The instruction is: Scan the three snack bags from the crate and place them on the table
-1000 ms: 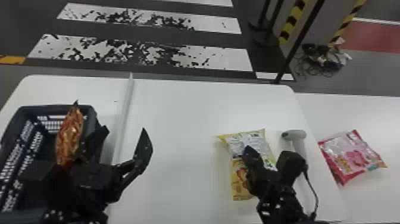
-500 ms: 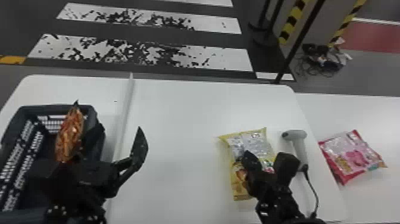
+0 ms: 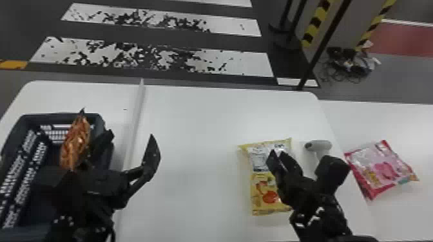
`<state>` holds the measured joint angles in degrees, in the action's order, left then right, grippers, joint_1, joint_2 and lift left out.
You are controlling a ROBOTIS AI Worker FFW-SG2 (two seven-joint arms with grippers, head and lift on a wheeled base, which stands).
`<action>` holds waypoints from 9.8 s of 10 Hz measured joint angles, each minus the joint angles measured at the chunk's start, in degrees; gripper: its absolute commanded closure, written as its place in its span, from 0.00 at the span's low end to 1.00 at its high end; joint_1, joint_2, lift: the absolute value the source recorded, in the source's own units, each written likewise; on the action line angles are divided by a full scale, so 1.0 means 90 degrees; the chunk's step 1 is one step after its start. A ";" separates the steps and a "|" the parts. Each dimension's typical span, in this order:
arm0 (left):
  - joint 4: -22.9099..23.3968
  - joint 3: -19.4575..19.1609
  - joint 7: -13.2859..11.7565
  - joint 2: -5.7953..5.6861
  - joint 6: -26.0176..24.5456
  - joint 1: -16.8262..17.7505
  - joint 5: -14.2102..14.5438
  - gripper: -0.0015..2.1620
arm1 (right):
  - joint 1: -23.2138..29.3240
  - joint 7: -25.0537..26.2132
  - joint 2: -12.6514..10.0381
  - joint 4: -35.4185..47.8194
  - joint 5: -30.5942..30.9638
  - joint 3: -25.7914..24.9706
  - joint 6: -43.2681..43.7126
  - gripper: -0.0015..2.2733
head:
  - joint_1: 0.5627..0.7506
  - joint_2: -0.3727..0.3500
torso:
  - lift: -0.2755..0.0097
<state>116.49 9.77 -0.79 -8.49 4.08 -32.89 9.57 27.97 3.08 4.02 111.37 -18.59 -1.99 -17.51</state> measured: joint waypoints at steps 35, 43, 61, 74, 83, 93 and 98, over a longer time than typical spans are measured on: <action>0.0102 0.0013 -0.0010 -0.0043 -0.0059 -0.0219 -0.0068 0.02 | -0.1391 -0.2860 0.0929 -0.1626 0.1203 -0.2011 -0.1266 0.98 | 0.70 0.04 | 0.75; 0.0402 0.0010 -0.0010 -0.0053 -0.0059 -0.0475 -0.0128 0.02 | -0.0753 -0.2768 0.0607 -0.0060 0.0898 -0.1621 -0.2040 0.98 | 0.70 0.15 | 0.75; 0.0363 0.0045 0.0000 -0.0053 -0.0039 -0.0485 -0.0147 0.02 | -0.1207 -0.2768 0.0742 -0.0877 0.0964 -0.2062 -0.1919 0.98 | 0.70 0.06 | 0.75; 0.0436 0.0096 0.0020 -0.0055 -0.0019 -0.0553 -0.0199 0.02 | -0.1700 -0.2808 0.1079 -0.2336 0.1029 -0.2246 -0.1476 0.03 | 0.70 0.03 | 0.75; 0.0415 0.0119 0.0049 -0.0066 0.0057 -0.0615 -0.0196 0.02 | -0.0991 -0.3492 0.0969 -0.0391 -0.0694 -0.2603 -0.4309 0.04 | 0.70 0.08 | 0.75; 0.0406 0.0089 0.0001 -0.0075 0.0304 -0.0693 -0.0195 0.02 | -0.1817 -0.5349 0.1162 -0.2235 -0.0645 -0.2456 -0.4322 0.99 | 0.70 0.15 | 0.75; 0.0411 0.0090 0.0007 -0.0082 0.0313 -0.0701 -0.0186 0.02 | -0.1779 -0.5471 0.1239 -0.2231 -0.0617 -0.2366 -0.4242 0.99 | 0.70 0.16 | 0.75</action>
<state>120.19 10.58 -0.72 -9.22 6.89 -39.20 7.90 11.96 -46.16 15.18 91.29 -24.15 -23.29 -55.69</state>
